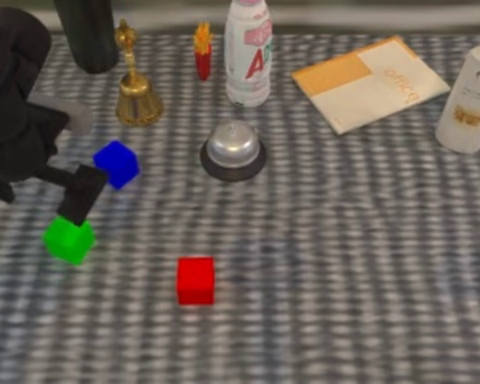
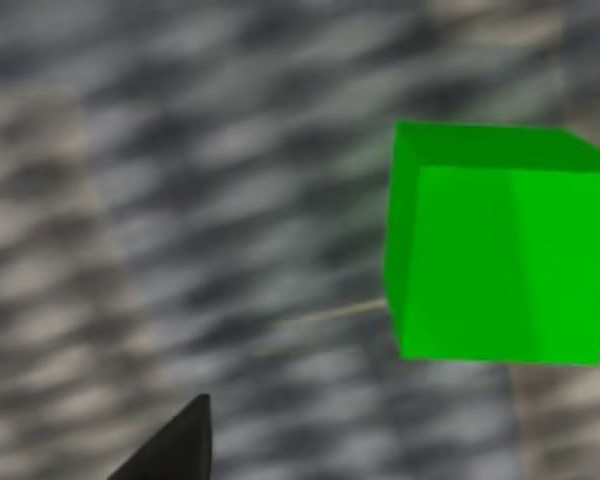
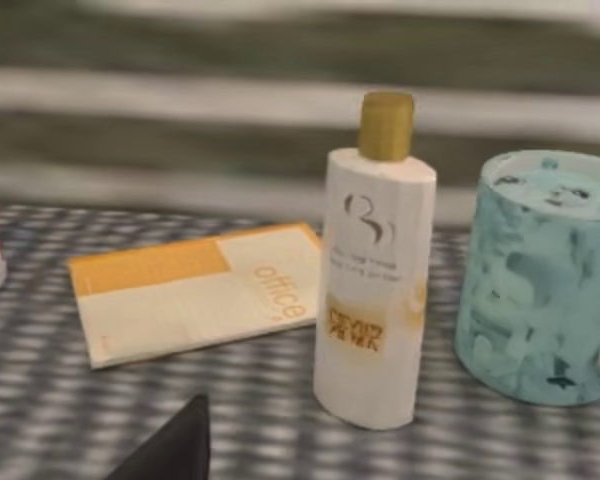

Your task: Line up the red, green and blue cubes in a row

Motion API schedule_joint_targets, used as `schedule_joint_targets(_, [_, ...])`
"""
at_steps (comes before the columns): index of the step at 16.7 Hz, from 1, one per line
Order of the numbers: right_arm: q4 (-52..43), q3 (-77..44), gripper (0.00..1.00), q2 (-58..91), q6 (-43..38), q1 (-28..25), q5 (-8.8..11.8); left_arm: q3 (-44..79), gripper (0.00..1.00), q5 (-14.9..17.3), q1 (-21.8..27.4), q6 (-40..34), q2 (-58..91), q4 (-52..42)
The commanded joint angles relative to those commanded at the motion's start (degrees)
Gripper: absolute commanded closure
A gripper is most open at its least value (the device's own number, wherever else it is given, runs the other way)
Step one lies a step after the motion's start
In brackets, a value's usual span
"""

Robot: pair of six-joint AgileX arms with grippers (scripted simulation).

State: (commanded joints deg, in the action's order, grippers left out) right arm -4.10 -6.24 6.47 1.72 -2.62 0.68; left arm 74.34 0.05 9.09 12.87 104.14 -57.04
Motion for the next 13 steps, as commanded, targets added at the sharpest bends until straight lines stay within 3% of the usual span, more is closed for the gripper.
schedule_joint_targets(9, [4.1,6.2,0.00,-6.5,-1.7,2.0,-0.7,4.0,0.00,0.0,0.2,0.6,4.9,-2.5])
schedule_joint_targets(13, [4.1,6.2,0.00,-6.5,-1.7,2.0,-0.7,1.7,0.00,0.0,0.3,0.7,6.5,1.5])
